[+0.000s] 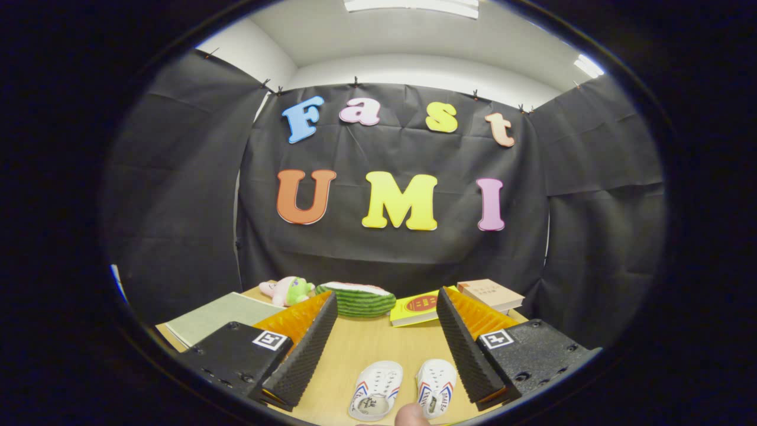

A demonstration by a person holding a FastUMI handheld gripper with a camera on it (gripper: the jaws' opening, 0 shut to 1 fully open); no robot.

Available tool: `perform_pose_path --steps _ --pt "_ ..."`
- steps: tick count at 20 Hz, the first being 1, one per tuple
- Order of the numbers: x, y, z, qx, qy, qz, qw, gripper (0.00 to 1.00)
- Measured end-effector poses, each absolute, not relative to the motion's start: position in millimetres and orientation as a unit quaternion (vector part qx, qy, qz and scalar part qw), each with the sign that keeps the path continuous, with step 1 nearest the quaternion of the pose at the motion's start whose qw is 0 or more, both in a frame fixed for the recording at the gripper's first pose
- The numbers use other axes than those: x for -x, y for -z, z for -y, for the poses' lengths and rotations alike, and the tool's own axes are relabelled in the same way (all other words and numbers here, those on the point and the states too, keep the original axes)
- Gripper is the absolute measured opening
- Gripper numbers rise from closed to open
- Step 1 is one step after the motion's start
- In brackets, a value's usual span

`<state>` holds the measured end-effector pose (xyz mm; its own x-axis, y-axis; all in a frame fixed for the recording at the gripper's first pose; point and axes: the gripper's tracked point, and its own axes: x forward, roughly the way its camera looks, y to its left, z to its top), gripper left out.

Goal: Open the storage box then place both shoes into the box .Put the left shoe in first, then the right shoe, with the right side of both shoes facing outward in a uniform manner.

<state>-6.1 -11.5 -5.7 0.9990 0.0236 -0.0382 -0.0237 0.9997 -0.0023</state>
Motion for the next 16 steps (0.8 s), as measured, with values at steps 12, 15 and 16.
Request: perform_pose_path --steps 12,15,16 --pt "1.1 27.6 4.3 -0.004 -0.067 -0.048 0.997 1.0" --pt "2.3 40.8 0.7 -0.005 -0.093 -0.065 0.994 1.0" --pt "3.4 45.8 -1.0 -0.009 -0.105 -0.073 0.992 1.0"
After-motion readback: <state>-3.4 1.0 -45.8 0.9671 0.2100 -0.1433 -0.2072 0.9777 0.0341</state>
